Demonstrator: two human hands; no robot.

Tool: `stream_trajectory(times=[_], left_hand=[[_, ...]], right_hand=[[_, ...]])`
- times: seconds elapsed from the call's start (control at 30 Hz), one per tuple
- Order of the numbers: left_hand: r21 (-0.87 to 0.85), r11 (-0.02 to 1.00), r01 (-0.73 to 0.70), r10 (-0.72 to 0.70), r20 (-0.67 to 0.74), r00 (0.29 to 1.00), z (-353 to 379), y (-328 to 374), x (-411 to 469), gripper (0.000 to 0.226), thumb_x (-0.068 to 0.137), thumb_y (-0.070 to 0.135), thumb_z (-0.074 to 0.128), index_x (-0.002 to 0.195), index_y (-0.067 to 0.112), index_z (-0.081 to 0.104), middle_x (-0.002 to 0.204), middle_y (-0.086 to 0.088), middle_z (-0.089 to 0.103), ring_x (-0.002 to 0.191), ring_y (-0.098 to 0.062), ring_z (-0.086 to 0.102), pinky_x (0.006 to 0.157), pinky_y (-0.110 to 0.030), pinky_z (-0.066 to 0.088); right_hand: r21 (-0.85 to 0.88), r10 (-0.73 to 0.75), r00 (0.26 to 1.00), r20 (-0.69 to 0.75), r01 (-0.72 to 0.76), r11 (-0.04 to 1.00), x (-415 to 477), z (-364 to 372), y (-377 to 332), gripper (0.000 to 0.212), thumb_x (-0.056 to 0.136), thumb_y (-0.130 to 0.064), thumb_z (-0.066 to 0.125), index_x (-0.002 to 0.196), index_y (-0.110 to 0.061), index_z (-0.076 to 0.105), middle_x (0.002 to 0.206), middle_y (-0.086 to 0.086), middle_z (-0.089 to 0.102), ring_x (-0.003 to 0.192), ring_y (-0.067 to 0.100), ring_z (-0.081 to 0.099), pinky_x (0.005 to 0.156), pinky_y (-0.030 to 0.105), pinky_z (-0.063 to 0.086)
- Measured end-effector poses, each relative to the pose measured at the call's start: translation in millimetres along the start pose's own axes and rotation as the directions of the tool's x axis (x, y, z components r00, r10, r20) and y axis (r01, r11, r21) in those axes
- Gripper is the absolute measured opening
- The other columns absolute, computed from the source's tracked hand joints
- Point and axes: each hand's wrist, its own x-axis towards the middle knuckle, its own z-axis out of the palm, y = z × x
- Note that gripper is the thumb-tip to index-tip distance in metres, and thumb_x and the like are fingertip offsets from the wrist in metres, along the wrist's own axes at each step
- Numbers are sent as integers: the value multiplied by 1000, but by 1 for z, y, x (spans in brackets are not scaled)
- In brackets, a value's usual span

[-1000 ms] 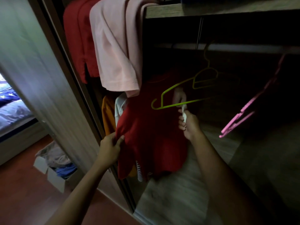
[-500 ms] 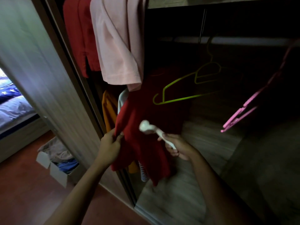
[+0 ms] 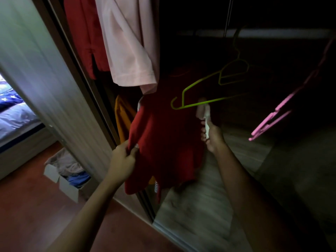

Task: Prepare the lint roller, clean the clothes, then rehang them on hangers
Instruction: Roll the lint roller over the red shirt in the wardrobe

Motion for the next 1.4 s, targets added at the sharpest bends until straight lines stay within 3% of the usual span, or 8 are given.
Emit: stream_trajectory(times=[0.1, 0.23, 0.53, 0.7, 0.83, 1.03, 1.2, 1.4], left_hand=[[38, 999, -1, 1, 5, 1000, 0, 1, -2, 27, 101, 8, 48, 79, 20, 60, 69, -4, 61, 59, -17, 58, 60, -33, 47], [23, 1000, -13, 14, -30, 999, -2, 4, -4, 26, 102, 12, 49, 77, 14, 58, 70, -9, 61, 64, -26, 60, 63, -37, 47], [-29, 998, -59, 58, -28, 998, -2, 12, -10, 26, 102, 21, 51, 80, 8, 59, 71, -2, 64, 59, -6, 60, 58, -21, 46], [14, 998, -65, 65, -11, 998, -18, 9, -10, 22, 95, 21, 49, 83, 6, 59, 74, -23, 63, 62, -27, 57, 61, -37, 45], [19, 998, -56, 57, -60, 997, -25, 12, -10, 26, 93, 27, 48, 80, 7, 58, 70, -12, 56, 63, -22, 52, 61, -40, 42], [68, 997, -32, 38, -102, 994, -35, 15, -9, 22, 87, 21, 48, 89, 6, 63, 78, -23, 64, 68, -36, 60, 67, -50, 50], [50, 999, -4, 12, -153, 988, -39, 15, -2, 21, 92, 19, 52, 94, 2, 64, 87, -33, 65, 70, -25, 58, 71, -56, 52], [48, 998, -32, 39, -144, 989, -42, 18, 0, 22, 89, 19, 50, 94, 4, 66, 86, -27, 68, 72, -17, 57, 69, -49, 50]], right_hand=[[2, 13, 999, -46, -13, 1000, 2, 1, 17, 37, 104, -45, 43, 113, -12, 57, 68, -3, 44, 41, 5, 40, 37, 19, 28], [-197, 78, 986, 145, -48, 979, -22, -3, 63, 38, 101, -47, 49, 112, -12, 59, 62, -2, 41, 38, 8, 34, 38, 17, 23], [-565, 430, 762, 483, -104, 819, -75, -19, 127, 43, 99, -48, 54, 107, -9, 70, 61, -4, 42, 45, 9, 34, 44, 23, 22], [-392, 329, 863, 384, -170, 904, -50, -18, 112, 39, 101, -43, 50, 104, -7, 66, 58, -2, 38, 40, 8, 34, 40, 19, 21], [-204, 145, 985, 92, -124, 971, -18, -19, 106, 37, 102, -44, 48, 101, -11, 64, 62, -2, 40, 40, 6, 34, 37, 18, 22], [-31, 69, 976, -207, -76, 997, 14, -26, 97, 38, 104, -47, 42, 106, -14, 60, 67, -1, 46, 49, 10, 41, 36, 19, 30], [-242, 168, 978, 126, -134, 961, -10, -22, 125, 41, 102, -50, 45, 108, -12, 59, 60, -1, 43, 40, 10, 40, 38, 18, 28], [-541, 400, 802, 444, -117, 833, -71, -24, 176, 37, 103, -42, 50, 105, -9, 66, 57, -1, 47, 39, 11, 42, 37, 20, 31]])
